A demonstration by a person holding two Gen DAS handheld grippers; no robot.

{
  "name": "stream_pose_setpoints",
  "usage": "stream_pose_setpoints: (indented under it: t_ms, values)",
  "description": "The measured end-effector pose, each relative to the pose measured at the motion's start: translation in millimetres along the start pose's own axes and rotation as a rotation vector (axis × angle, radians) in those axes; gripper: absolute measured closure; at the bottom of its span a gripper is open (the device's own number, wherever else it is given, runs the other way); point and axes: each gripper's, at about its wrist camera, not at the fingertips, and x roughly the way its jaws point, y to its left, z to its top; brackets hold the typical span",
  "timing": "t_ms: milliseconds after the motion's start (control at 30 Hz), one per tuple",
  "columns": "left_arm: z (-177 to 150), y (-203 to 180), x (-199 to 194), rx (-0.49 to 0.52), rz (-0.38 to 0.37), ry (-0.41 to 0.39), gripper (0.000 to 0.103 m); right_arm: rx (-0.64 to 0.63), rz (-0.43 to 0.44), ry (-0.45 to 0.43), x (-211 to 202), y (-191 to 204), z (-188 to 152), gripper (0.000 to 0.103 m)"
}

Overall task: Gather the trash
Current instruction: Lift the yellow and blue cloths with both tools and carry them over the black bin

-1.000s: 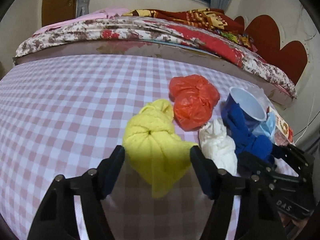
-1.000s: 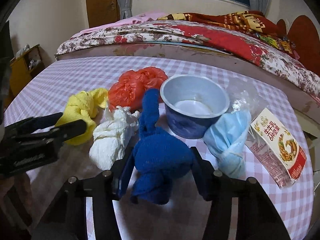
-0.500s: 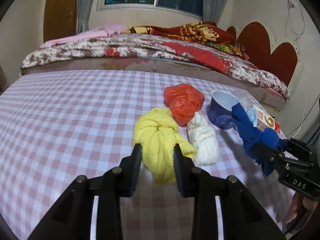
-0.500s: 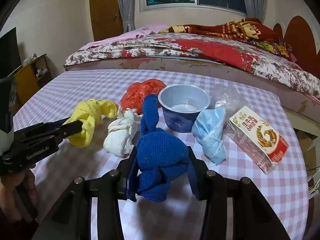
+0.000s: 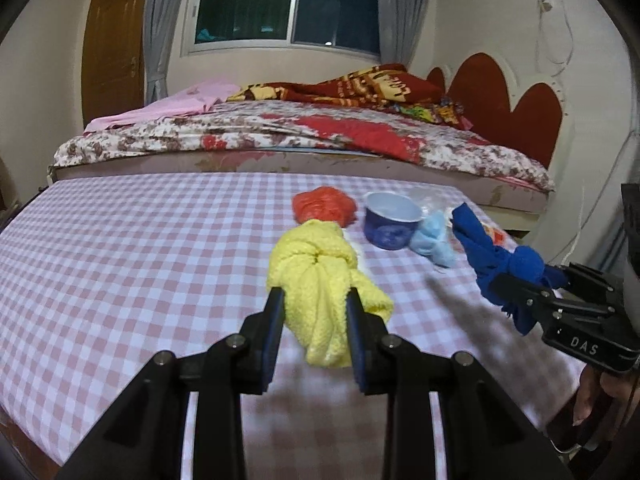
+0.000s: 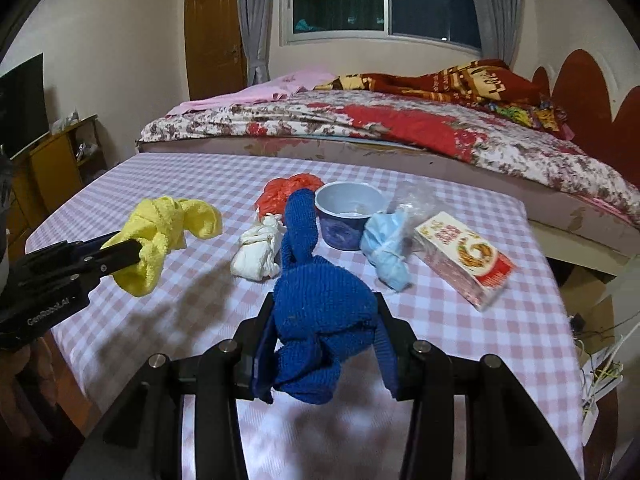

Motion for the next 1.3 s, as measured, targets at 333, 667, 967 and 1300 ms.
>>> stream_pose_setpoints:
  t_ms: [333,667,967,1300]
  values:
    - [-17,-42,-24,0.036,-0.062,-0.026,0.072,0.026,-0.051,-0.037,-49,-20,-28,0.057]
    - [-27,-86,-36,0.089,-0.126,-0.029,0.072,0.079,-0.099,-0.067,-83,-50,-53,0.057]
    - [-35,-129,-36,0.139,-0.191,-0.023,0.072,0.131,-0.174,-0.079,-110,-89,-81,0.057]
    - [-42,-177,-38,0.189,-0.269,-0.012,0.072,0.189,-0.235,-0.070,-133,-120,-107,0.057]
